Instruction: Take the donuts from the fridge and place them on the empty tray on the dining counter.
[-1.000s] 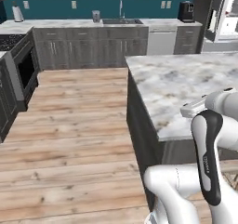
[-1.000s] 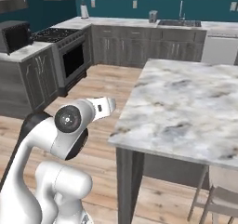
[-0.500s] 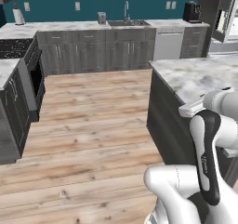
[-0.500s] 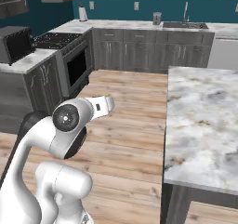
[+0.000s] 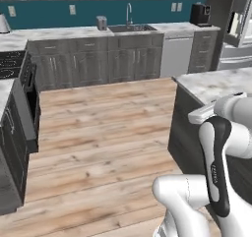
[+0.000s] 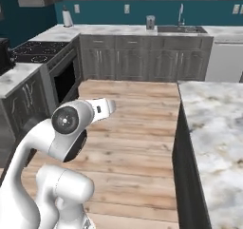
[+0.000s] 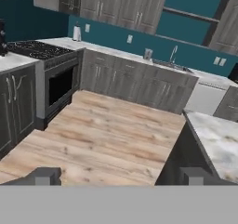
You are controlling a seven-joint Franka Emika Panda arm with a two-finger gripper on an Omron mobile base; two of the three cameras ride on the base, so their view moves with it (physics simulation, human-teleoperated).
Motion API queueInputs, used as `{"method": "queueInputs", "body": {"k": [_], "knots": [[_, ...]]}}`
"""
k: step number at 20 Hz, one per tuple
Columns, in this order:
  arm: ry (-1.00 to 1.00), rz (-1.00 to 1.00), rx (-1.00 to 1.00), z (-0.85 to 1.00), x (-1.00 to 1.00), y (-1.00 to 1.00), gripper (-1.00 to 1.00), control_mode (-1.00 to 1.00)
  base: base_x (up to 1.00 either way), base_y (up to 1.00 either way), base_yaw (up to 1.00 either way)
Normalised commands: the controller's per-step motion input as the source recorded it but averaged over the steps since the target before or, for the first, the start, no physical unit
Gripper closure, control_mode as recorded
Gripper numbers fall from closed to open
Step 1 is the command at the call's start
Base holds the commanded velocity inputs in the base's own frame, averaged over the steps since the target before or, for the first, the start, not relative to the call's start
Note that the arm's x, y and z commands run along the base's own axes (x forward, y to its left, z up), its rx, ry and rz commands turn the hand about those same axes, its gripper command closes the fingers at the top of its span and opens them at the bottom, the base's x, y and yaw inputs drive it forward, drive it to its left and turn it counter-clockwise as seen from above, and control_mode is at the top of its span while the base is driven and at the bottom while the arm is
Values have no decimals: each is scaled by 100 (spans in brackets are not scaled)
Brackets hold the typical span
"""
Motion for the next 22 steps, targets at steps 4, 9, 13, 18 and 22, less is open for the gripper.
{"method": "queueInputs", "body": {"k": [4,9,13,18,22], "knots": [[0,0,0,0,0,0,-100,100,100,0,-33],[0,0,0,0,0,0,-100,100,100,52,-48],[0,0,0,0,0,0,-100,100,100,99,-24],[0,0,0,0,0,0,-100,100,100,75,-2],[0,0,0,0,0,0,-100,100,100,18,2]]}}
